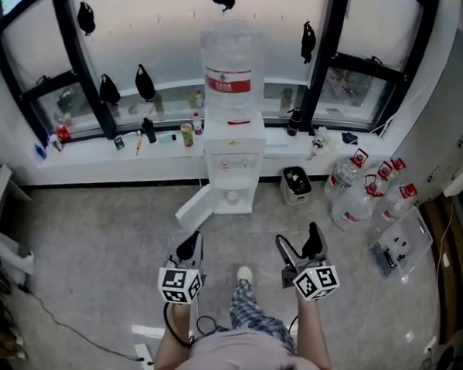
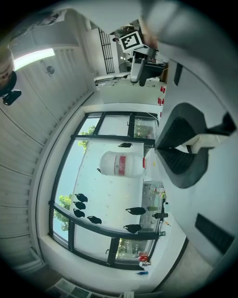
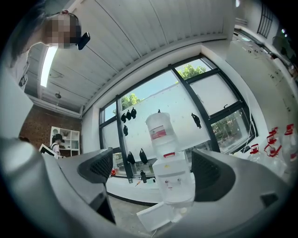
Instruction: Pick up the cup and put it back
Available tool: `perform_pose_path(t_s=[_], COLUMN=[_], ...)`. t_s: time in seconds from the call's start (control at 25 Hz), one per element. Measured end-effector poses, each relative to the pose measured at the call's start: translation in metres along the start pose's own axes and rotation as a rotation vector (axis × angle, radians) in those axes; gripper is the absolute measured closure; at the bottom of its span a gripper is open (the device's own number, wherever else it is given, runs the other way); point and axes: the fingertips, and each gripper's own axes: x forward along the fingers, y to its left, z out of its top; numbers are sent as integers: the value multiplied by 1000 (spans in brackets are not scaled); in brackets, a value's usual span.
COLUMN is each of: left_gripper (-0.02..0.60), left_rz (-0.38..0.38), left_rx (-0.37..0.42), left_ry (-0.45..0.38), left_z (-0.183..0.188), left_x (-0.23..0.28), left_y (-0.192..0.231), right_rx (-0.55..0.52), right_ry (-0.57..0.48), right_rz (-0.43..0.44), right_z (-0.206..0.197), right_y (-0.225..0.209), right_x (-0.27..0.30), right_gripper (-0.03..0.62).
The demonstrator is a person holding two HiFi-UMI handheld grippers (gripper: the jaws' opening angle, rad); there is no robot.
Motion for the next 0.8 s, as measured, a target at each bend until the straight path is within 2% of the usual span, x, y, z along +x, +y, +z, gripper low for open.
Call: perform_pose_path(t_s=[0.32,0.56,0.8], left_gripper=[557,557,557], left_rz=[30,62,74], left_rx=[6,20,34], left_ry=[4,-12,6], left_z=[20,51,56], left_x=[118,203,257], left_y=[42,74,96], right_rx=[-7,-15,11], right_ry=[25,53,76], right_rz=[29,97,130], right_z=[-4,3,-9], right_y=[-61,-93,-117], right_x=[122,221,285], right_gripper=[77,77,77])
